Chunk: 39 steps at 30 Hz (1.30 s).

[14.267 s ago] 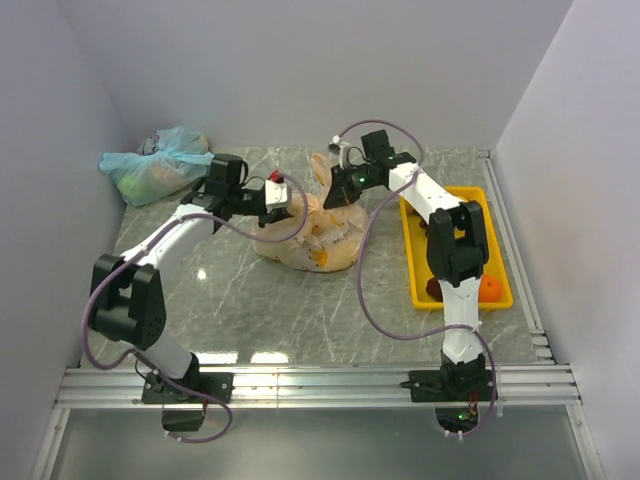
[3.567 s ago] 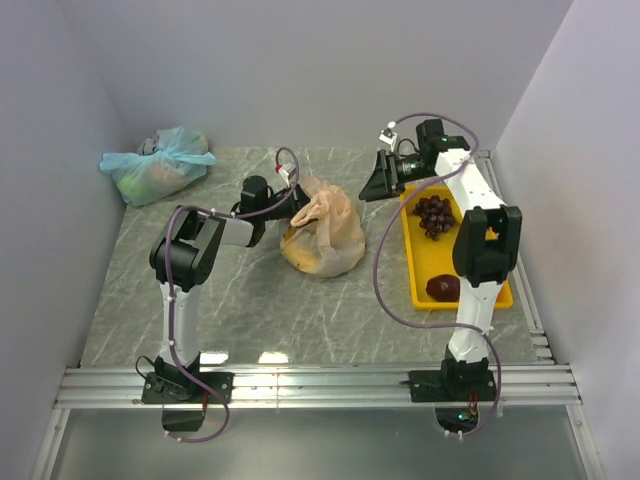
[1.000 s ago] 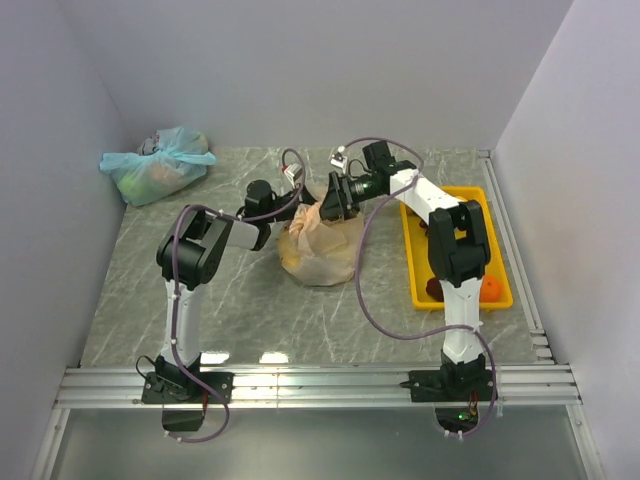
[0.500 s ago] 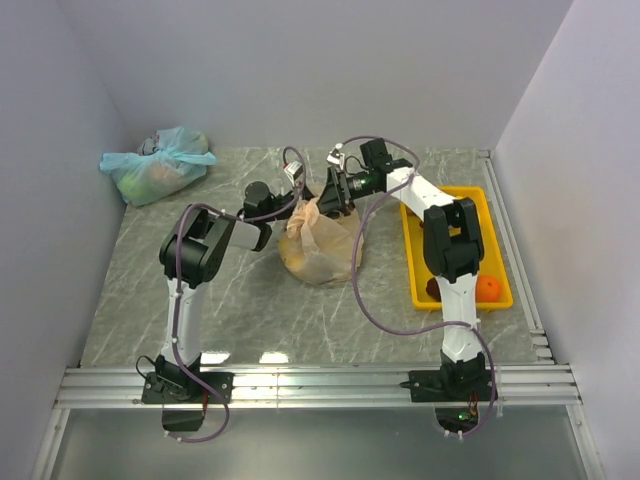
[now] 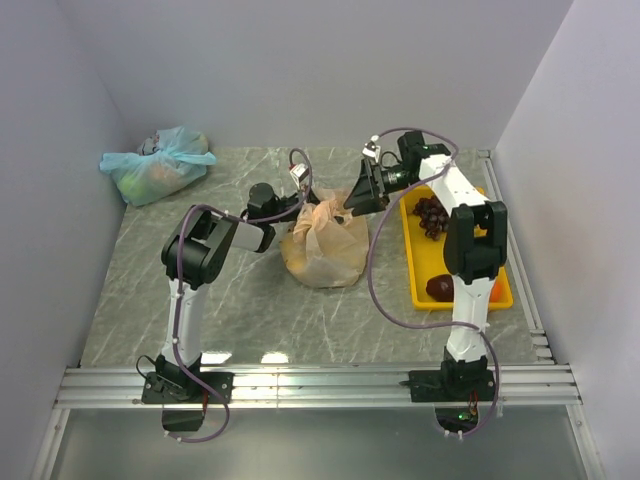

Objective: Place the fake fruits into the plastic bag and tie a complex knot

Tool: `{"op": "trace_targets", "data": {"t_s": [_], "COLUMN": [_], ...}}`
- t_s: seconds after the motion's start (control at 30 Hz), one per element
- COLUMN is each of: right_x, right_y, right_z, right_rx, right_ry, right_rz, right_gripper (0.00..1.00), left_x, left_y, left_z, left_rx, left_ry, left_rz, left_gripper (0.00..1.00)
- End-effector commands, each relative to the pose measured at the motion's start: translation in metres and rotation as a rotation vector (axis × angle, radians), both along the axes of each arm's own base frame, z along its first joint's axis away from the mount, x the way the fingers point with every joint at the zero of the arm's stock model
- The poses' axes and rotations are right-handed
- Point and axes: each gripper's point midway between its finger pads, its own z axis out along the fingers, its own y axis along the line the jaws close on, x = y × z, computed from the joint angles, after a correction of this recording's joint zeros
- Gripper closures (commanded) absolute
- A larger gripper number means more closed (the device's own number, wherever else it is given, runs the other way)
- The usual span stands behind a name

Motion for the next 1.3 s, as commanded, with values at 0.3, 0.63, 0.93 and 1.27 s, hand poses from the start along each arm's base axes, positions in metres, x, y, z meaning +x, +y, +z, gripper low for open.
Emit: {"op": "trace_targets", "data": {"t_s": [0.3, 0.63, 0.93, 1.27], "right_x": [-0.042, 0.004, -0.020, 0.006], "right_y": [0.075, 0.123, 0.108, 0.023], "right_z": [-0.021, 0.049, 0.007, -0.021], "right_rx": [0.063, 0.308, 0.408, -0.052], "right_ry": [0.109, -0.197, -0.066, -0.145], "right_rz": [0.123, 0.150, 0.108, 0.012], "right_gripper": [0.11, 0.10, 0.02, 0.02], "left_x": [0.004, -0.003, -0.006, 0.010], "left_y": [-0.008, 0.011, -0.001, -0.010], "left_z": [0.044, 0.063, 0.016, 0.012], "left_rx": [-0.062, -0.003, 0.062, 0.007], "left_ry": [-0.118, -0.231, -0.171, -0.152], "left_rz": [0.023, -0.049, -0.108, -0.076], "left_gripper": [1.00, 1.00, 1.00, 1.00]}}
